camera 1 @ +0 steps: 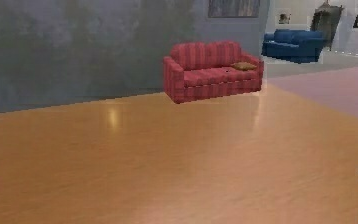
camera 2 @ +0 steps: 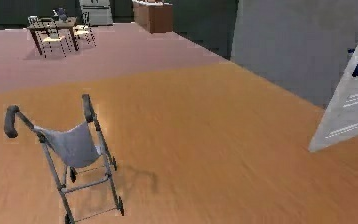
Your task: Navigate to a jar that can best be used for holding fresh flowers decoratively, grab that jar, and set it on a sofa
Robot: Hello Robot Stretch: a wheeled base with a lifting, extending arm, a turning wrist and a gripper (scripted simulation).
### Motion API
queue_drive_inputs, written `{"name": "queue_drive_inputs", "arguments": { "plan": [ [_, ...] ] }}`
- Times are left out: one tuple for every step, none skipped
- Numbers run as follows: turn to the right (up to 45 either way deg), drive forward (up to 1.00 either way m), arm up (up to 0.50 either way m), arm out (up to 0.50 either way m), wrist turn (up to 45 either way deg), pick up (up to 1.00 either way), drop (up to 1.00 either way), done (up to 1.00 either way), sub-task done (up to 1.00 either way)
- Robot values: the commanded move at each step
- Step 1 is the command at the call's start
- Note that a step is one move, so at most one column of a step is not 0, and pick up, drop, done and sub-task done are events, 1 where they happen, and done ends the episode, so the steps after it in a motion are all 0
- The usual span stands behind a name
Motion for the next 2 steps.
{"name": "queue_drive_inputs", "arguments": {
  "plan": [
    [0.0, 0.55, 0.00, 0.00, 0.0, 0.00, 0.00, 0.00, 0.00],
    [21.0, 0.00, 0.00, 0.00, 0.0, 0.00, 0.00, 0.00, 0.00]
  ]
}}
